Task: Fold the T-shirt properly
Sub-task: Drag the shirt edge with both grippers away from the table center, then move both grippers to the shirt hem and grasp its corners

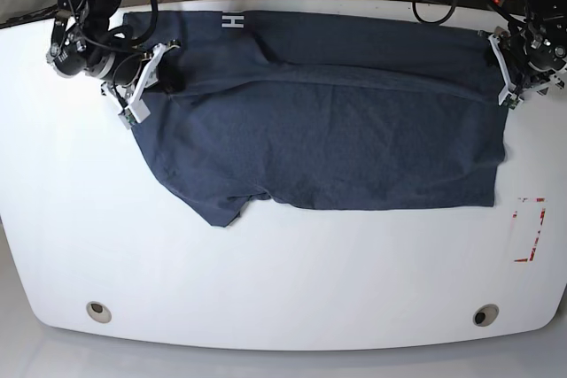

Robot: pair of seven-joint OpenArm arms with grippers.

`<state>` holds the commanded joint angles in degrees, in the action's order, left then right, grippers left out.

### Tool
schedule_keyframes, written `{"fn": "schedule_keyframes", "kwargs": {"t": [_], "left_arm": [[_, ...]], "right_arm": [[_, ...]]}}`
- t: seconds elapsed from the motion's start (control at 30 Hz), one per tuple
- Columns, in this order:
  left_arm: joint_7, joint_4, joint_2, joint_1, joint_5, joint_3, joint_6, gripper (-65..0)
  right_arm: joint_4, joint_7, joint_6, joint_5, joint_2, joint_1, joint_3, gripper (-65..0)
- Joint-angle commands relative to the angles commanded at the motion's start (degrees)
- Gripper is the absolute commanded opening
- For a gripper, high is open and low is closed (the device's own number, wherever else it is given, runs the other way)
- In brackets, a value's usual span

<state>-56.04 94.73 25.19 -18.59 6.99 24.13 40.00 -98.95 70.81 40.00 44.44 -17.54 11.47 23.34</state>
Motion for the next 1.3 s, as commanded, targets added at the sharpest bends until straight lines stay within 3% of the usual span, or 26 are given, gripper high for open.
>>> {"fn": "schedule_keyframes", "kwargs": {"t": [0.07, 0.17, 0.27, 0.37, 0.57, 0.63, 0.73, 0.83, 0.97, 1.13, 1.3], "left_arm": [[0.00, 0.00, 0.09, 0.09, 0.00, 0.09, 0.00, -28.5], [0.00, 0.09, 0.09, 0.26, 0.00, 0.26, 0.00, -28.5], [-0.09, 0.26, -0.09, 0.44, 0.26, 0.35, 0.00, -28.5], [-0.09, 3.52, -0.18, 0.53, 3.16, 0.97, 0.00, -28.5], [-2.81, 10.73, -1.23, 0.53, 15.21, 6.24, 0.00, -28.5], [-2.81, 12.75, -1.93, 0.97, 19.78, 9.23, 0.00, -28.5], [-2.99, 13.98, -2.02, 3.52, 22.86, 10.11, 0.00, -28.5], [-2.99, 13.89, -2.02, 5.45, 21.54, 10.11, 0.00, -28.5], [-2.99, 13.71, -2.02, 9.23, 16.09, 10.02, 0.00, -28.5], [-2.99, 10.20, -4.31, 14.42, 9.23, 10.02, 0.00, -28.5], [-2.99, 8.88, -6.42, 18.37, 0.88, 10.11, 0.00, -28.5]], "right_arm": [[2.20, -0.18, 0.00, -0.09, -0.70, -0.79, 0.00, -65.0], [3.52, -0.44, 0.00, -0.09, -2.37, -0.97, 0.44, -50.6], [3.25, -0.44, 0.00, 0.44, -3.96, -1.14, 0.62, -29.6], [0.62, -0.44, 0.00, 0.00, -4.31, -0.97, 3.78, -21.6], [0.26, -0.44, 0.00, -0.26, -4.75, -4.84, 6.42, -21.4], [2.29, -0.44, 0.00, -2.29, -4.75, -7.65, 6.33, -21.4], [4.84, -0.44, 0.00, -7.74, -4.13, -12.66, 6.33, -21.4], [9.14, -0.53, 0.00, -13.71, -2.02, -18.37, 6.24, -21.2], [17.58, -3.52, 0.00, -20.48, -1.49, -26.20, 4.75, -21.2], [29.36, -11.87, 0.00, -26.55, -1.41, -33.85, -0.18, -21.2], [42.99, -22.15, 0.00, -29.10, -1.41, -40.00, -3.96, -21.2]]}}
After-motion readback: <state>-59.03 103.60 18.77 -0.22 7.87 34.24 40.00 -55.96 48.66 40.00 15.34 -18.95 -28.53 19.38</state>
